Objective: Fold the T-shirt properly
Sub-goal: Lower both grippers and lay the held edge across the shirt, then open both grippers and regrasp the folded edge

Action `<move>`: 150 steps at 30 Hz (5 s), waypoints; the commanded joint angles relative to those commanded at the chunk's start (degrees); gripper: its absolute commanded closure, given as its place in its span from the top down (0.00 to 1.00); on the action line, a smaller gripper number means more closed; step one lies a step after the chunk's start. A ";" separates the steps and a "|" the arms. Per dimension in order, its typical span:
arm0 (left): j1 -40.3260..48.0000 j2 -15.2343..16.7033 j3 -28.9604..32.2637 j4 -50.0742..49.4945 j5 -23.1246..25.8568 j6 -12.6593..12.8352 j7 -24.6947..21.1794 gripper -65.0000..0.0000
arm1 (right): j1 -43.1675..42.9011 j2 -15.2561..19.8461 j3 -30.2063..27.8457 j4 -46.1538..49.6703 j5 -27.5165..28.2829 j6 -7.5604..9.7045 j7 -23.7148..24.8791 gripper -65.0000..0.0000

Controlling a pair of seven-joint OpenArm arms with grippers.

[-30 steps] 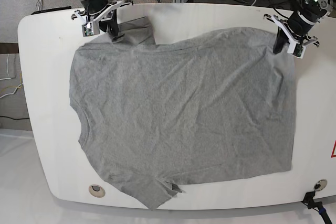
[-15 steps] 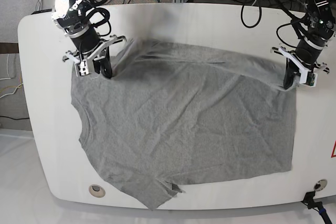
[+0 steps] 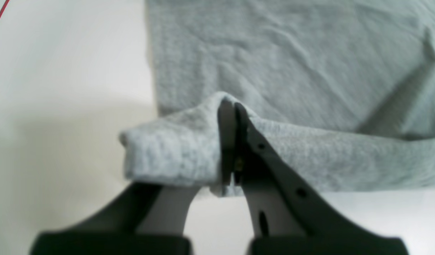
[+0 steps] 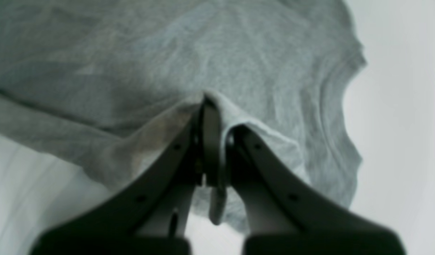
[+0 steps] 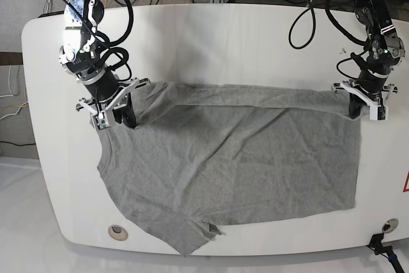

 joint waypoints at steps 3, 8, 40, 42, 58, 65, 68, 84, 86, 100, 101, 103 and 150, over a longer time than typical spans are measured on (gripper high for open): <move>-2.99 0.26 0.00 -3.78 5.80 0.35 0.00 0.00 | 3.87 0.79 -2.02 -3.87 0.00 0.00 0.09 0.00; -5.63 0.26 4.31 -7.47 8.09 0.44 0.00 0.00 | 9.32 0.88 -3.43 -10.11 -0.09 2.81 0.18 0.00; -17.85 0.00 7.38 -14.59 15.74 0.44 -4.57 0.00 | 27.52 2.11 -8.79 -34.73 -6.42 6.86 11.69 0.00; -17.93 0.00 6.42 -14.59 15.74 0.44 -4.66 0.00 | 27.87 2.11 -8.79 -35.16 -6.42 6.86 12.40 0.00; -17.76 -0.53 6.42 -14.86 15.82 0.53 -4.66 0.66 | 27.87 2.46 -8.88 -37.63 -6.51 4.84 14.07 0.50; -15.47 -4.84 6.24 -12.22 15.65 0.35 -4.66 0.69 | 22.95 7.12 -8.44 -31.65 -6.42 4.66 14.07 0.70; -12.04 -5.54 6.15 -8.09 15.65 0.26 -4.66 0.69 | 17.32 8.00 -3.52 -25.58 -6.42 4.66 13.71 0.70; 2.55 -3.87 2.64 6.15 15.47 0.26 -4.66 0.69 | 2.20 5.54 8.79 -20.84 -5.80 5.27 9.85 0.70; 2.64 -3.78 2.64 6.51 15.47 0.26 -4.66 0.69 | 2.55 4.57 8.79 -22.95 -5.80 5.36 10.02 0.70; 3.78 -3.78 2.64 6.68 15.47 0.18 -4.66 0.69 | 4.22 4.04 8.53 -32.00 -5.89 5.36 14.51 0.70; 3.87 -3.78 2.64 6.68 15.47 0.18 -4.66 0.69 | 4.22 4.04 8.53 -32.00 -5.89 5.36 14.51 0.70; 3.87 -3.78 2.64 6.68 15.47 0.18 -4.66 0.69 | 4.22 4.04 8.44 -32.00 -5.89 5.36 14.51 0.69; -5.71 0.35 -2.20 -18.37 15.30 -10.90 -4.66 0.65 | 3.87 4.04 8.35 -31.91 -5.98 8.44 14.51 0.00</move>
